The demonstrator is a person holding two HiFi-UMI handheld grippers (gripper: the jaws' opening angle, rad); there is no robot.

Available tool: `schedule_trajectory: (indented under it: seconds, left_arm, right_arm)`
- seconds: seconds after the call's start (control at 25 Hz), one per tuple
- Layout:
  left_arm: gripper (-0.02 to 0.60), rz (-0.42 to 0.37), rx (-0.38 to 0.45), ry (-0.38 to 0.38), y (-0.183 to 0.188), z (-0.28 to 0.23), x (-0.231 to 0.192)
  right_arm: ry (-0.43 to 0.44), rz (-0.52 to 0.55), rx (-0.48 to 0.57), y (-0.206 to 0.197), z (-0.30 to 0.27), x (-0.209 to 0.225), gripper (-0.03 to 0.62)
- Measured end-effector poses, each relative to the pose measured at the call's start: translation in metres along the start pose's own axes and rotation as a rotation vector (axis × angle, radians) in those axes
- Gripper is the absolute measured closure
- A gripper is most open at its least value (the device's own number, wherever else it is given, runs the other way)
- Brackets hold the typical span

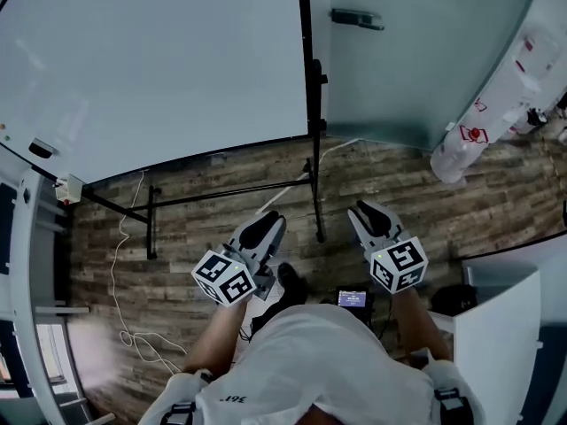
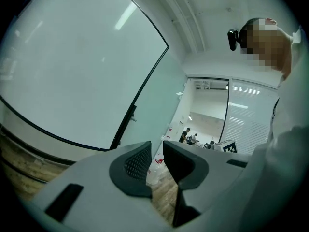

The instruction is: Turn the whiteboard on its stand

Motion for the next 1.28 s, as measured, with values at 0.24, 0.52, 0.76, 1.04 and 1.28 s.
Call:
schedule_trajectory:
  seconds: [0.24, 0.52, 0.76, 1.04, 1.28]
  left_arm:
    - [0.505, -0.021, 0.000, -0.021, 0.033, -0.022, -0.056]
    - [0.505, -0.046, 0.006, -0.051, 0.059, -0.034, -0.108]
    - [0.505, -0.048, 0.022, -0.053, 0.074, -0.040, -0.136]
    - [0.503, -0.087, 0.027, -0.020, 0.083, -0.059, -0.154]
    - [0.503, -0.141, 0.060, 0.036, 0.091, -0.091, -0.155]
  right_arm:
    - [-0.035, 0.009, 0.002, 0.024, -0.057, 0.014, 0.494]
    - [-0.067, 0.055, -0.005, 0.052, -0.110, 0.022, 0.486]
    - [-0.076, 0.110, -0.005, 0.076, -0.135, 0.035, 0.474]
    - [-0.037, 0.156, 0.006, 0.093, -0.165, 0.066, 0.443]
    - [0.037, 0.189, 0.028, 0.113, -0.184, 0.108, 0.401]
Point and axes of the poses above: the fingertips, and each gripper's own axes: z backward along the fingers, x to its right, y out of its top, the point moved 4 cm from there along z, backward along the fingers, and after that the axes turned 5 degrees about y, right-handed, at the moved point
